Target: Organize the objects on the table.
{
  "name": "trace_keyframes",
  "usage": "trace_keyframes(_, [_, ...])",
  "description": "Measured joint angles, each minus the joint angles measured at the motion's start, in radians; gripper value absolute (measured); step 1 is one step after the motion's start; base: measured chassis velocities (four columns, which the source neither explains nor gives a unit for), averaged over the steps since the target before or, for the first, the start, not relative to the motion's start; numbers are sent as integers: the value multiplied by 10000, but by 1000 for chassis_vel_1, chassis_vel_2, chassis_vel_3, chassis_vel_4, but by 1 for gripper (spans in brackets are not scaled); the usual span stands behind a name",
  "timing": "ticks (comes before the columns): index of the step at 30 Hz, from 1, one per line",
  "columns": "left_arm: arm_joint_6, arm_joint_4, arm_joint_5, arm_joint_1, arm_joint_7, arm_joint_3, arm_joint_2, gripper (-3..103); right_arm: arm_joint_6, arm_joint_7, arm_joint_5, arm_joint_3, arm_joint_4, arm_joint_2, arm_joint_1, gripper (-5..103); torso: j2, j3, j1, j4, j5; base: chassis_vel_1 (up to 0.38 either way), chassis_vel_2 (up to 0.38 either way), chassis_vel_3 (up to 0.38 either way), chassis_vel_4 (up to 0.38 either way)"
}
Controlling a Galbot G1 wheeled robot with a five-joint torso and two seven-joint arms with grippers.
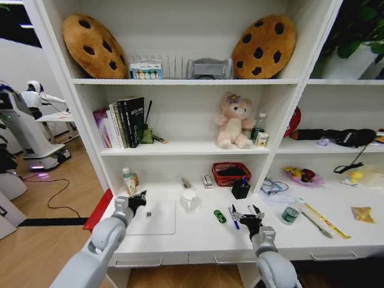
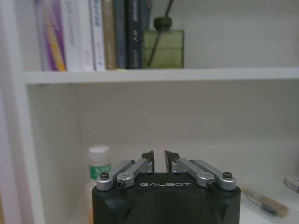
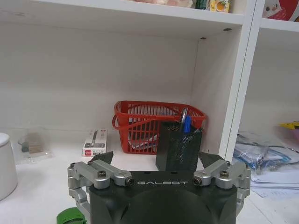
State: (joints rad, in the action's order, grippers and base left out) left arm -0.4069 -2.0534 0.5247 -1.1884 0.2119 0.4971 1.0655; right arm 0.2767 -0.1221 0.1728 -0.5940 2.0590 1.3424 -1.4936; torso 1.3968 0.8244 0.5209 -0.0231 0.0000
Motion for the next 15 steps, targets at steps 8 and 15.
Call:
trace_keyframes(8, [1158, -389, -766, -1538, 52, 1491, 472, 44, 167, 30, 331, -61, 541, -211, -8, 100, 0, 0, -1, 5, -2, 0, 0, 0, 0])
trace_keyframes(15, [1427, -483, -1337, -2090, -67, 1546, 660, 66, 283, 145, 636, -455, 1222, -467, -301, 100, 0, -1, -1, -1, -2, 0, 0, 0, 0])
